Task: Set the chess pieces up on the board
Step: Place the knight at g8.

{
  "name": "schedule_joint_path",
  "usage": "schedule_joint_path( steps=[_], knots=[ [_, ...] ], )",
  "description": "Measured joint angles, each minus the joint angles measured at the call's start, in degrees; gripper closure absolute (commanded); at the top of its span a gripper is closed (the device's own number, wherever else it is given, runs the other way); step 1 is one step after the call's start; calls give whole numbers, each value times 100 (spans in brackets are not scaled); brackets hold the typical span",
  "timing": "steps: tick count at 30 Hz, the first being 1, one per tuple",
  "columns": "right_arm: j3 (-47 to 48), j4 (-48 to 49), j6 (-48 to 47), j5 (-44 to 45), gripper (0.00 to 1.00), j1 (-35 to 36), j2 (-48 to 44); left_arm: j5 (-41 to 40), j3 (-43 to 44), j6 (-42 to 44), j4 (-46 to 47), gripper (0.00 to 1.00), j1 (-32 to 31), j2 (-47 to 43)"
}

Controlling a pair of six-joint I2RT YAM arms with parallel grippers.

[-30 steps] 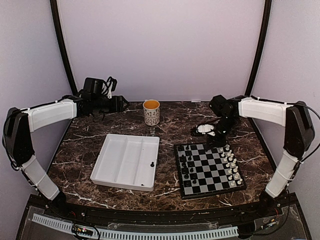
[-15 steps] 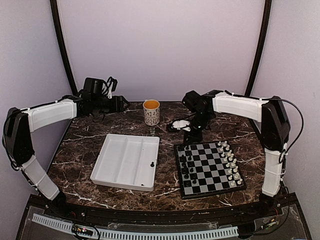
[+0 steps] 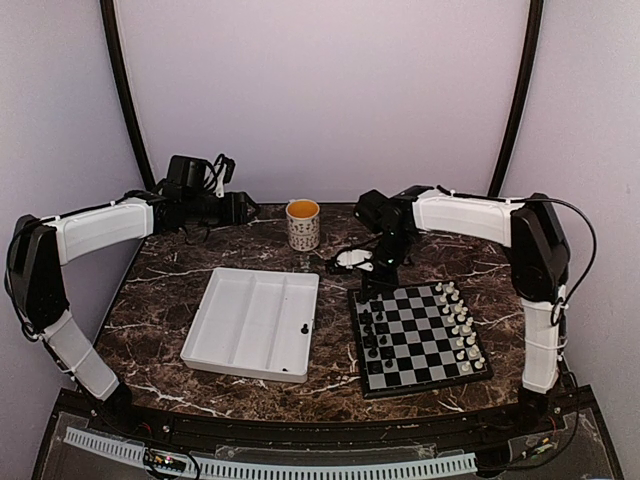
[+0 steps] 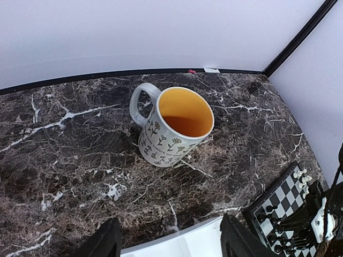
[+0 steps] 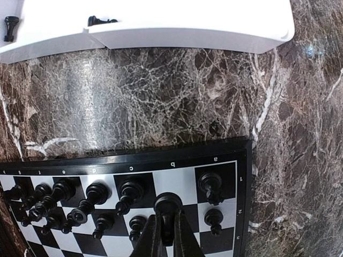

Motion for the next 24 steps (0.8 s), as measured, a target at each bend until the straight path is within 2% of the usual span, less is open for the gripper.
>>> schedule_joint_path(
  steps=[24],
  knots=[
    [85, 35, 68, 120, 90, 9, 356, 70, 20, -17, -46, 35, 0, 0]
  ],
)
